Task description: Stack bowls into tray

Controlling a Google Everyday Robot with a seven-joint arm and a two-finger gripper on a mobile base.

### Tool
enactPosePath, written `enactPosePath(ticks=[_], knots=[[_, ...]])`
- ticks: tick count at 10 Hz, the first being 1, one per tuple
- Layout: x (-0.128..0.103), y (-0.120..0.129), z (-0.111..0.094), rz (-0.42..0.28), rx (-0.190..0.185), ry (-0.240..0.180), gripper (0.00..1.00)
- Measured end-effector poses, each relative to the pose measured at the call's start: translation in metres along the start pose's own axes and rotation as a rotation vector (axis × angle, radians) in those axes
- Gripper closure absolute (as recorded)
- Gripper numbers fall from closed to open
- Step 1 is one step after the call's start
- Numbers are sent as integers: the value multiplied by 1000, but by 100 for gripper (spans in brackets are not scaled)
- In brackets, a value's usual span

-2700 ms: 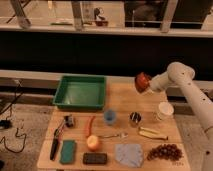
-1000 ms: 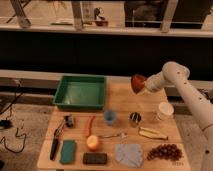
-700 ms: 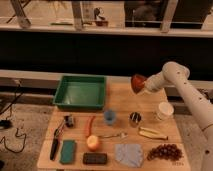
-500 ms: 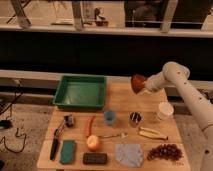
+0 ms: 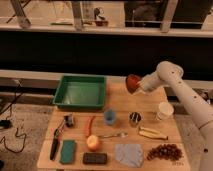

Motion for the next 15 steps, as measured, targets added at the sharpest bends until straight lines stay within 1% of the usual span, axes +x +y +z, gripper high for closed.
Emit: enactPosePath(ticks=[3, 5, 6, 7, 9, 12, 15], knots=[[-51, 2, -7, -103, 0, -20, 92], [-76, 9, 0, -155, -22, -39, 92], [-80, 10, 1, -161, -27, -41, 92], [-77, 9, 0, -158, -25, -39, 92], [-80, 9, 1, -161, -27, -41, 92], [-77, 9, 0, -157, -26, -40, 92], [-88, 17, 5, -193, -39, -69, 92]])
